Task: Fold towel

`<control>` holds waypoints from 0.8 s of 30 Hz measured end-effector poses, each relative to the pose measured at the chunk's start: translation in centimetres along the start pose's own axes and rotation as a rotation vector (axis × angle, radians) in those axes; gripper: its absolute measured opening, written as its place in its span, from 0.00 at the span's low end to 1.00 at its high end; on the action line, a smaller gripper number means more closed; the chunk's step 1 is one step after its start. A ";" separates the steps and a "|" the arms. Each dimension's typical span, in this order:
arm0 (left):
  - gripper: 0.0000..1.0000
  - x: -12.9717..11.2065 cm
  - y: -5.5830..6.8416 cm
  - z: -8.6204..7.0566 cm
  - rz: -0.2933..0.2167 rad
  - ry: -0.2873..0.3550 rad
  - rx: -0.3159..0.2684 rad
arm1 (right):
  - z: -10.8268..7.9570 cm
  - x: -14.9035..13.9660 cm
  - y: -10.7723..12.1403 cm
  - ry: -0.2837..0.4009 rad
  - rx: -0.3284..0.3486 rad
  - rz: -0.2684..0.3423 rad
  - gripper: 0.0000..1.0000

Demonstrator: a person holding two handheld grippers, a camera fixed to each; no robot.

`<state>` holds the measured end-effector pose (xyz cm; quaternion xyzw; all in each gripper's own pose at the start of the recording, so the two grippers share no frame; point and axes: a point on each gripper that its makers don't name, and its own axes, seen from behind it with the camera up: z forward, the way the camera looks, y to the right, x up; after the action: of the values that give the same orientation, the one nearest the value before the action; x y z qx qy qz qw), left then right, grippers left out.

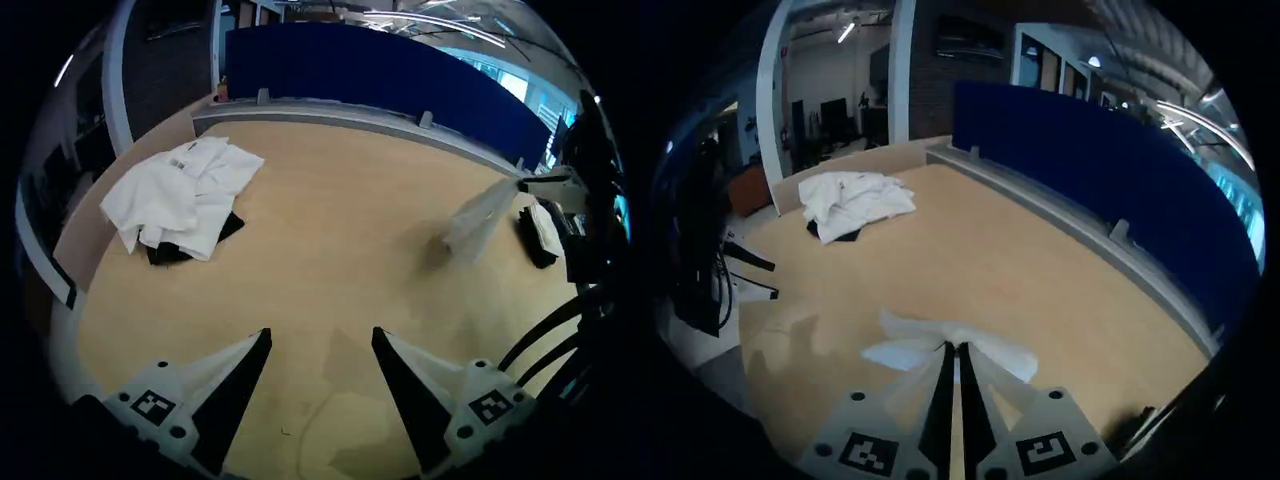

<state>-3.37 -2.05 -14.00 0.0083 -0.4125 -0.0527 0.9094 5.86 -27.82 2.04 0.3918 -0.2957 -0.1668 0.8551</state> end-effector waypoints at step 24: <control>0.93 1.4 1.3 -0.6 0.036 0.023 -0.040 | -5.1 3.6 2.8 0.074 -0.071 0.026 0.04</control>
<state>-1.88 -0.91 -13.27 -0.0167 -0.4008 -0.0445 0.9149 12.06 -24.94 2.91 0.3632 -0.2630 -0.1512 0.8809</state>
